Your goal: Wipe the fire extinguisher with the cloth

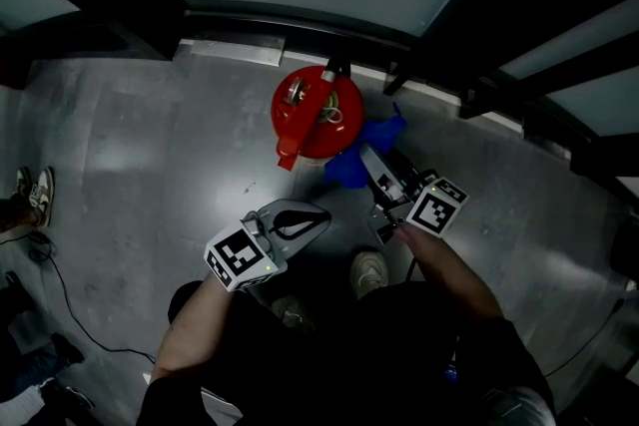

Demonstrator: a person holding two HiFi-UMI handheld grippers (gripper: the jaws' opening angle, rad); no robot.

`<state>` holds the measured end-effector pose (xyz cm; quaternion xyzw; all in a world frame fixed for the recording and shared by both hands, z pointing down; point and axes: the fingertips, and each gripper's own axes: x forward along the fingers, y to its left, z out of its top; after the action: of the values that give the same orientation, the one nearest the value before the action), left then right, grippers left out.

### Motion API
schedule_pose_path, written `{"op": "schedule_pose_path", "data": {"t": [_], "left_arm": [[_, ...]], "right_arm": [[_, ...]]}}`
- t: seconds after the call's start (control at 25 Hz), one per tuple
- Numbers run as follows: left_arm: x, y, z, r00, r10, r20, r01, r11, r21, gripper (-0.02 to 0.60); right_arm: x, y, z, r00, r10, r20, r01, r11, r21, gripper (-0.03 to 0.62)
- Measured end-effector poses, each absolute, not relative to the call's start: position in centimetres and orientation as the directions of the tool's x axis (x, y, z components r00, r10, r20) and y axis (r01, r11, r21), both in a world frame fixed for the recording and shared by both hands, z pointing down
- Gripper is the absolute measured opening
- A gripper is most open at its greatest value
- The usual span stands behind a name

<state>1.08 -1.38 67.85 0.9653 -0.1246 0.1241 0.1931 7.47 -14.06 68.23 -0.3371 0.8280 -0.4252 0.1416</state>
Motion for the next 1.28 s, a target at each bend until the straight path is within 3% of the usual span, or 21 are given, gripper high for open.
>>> {"op": "schedule_pose_path", "data": {"t": [0.4, 0.76, 1.28], "left_arm": [[1.4, -0.7, 68.7, 0.935, -0.165, 0.315, -0.276, -0.894, 0.352, 0.008], [0.6, -0.9, 70.0, 0.923, -0.174, 0.342, -0.305, -0.875, 0.376, 0.008], [-1.0, -0.6, 70.3, 0.917, -0.193, 0.348, -0.329, -0.859, 0.392, 0.008]], "right_arm": [[7.7, -14.6, 75.5, -0.709, -0.69, 0.147, -0.446, 0.277, -0.851, 0.104], [8.1, -14.2, 83.4, -0.653, -0.684, 0.325, -0.517, 0.089, -0.851, 0.104], [7.8, -14.2, 90.0, -0.611, -0.665, 0.43, -0.527, -0.063, -0.847, 0.104]]}}
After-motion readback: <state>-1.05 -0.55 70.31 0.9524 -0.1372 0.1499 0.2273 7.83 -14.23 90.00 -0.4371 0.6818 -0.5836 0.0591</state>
